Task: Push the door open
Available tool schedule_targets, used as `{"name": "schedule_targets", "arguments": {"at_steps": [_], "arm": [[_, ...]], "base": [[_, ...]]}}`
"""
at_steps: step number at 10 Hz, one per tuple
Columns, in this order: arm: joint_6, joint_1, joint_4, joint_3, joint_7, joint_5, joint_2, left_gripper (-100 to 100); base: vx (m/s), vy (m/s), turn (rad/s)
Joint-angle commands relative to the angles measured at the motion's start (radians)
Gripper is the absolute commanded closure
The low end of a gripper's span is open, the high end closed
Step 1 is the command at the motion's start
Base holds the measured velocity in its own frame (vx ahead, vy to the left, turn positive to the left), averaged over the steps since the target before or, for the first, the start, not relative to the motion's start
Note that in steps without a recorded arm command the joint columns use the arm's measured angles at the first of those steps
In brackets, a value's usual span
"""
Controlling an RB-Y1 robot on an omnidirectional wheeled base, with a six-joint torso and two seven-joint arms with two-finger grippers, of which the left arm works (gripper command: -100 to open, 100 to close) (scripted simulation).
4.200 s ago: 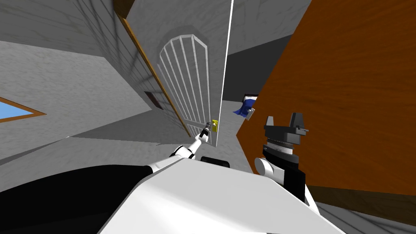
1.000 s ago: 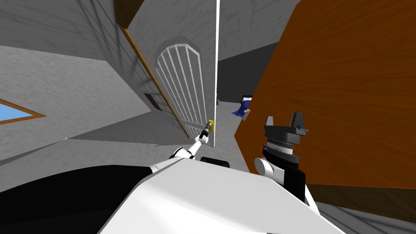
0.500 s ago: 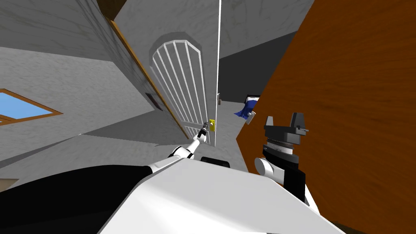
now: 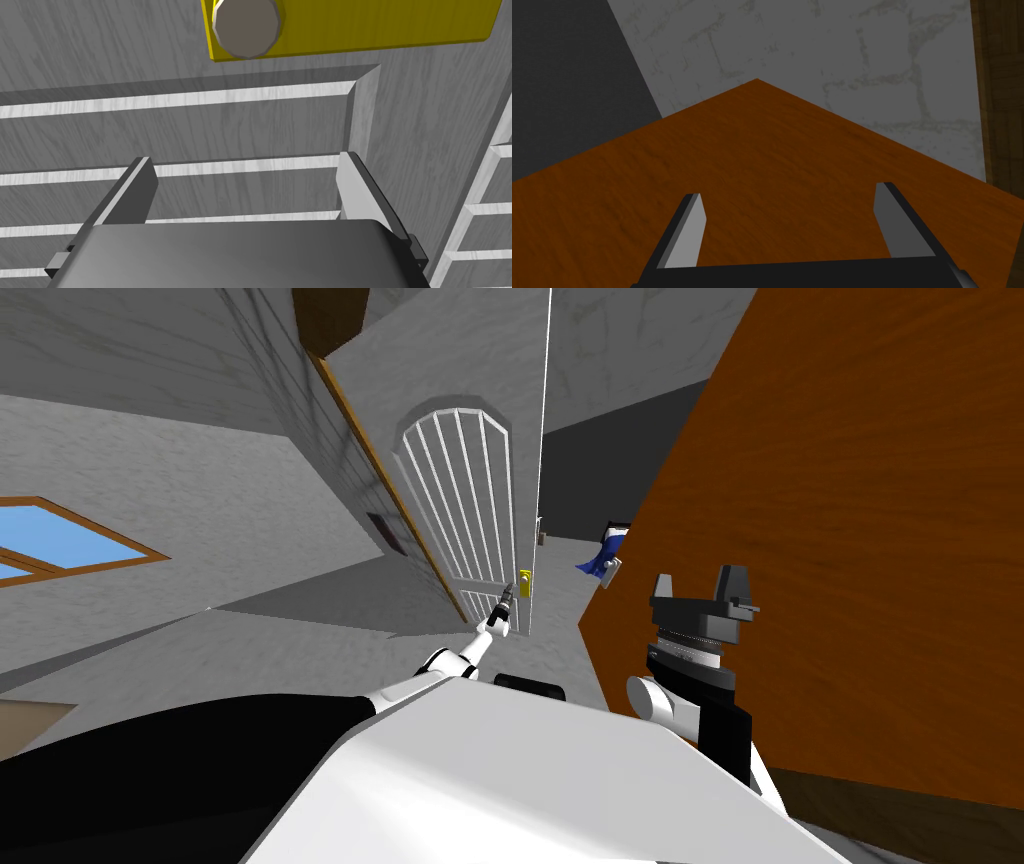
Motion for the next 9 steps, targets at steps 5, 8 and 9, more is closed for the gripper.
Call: {"name": "schedule_targets", "arguments": {"at_steps": [5,8,9], "arm": [[0.005,-0.004,0.002,0.001,0.006,0.006,-0.016,-100],[-0.001,-0.003,0.005,0.004,0.005,0.006,-0.005,-100],[-0.004,-0.003,0.006,0.006,0.004,0.006,-0.002,-100]], "base": [[-0.141,-0.031,0.009],[0.176,-0.041,-0.018],[0.229,-0.017,-0.020]]}}
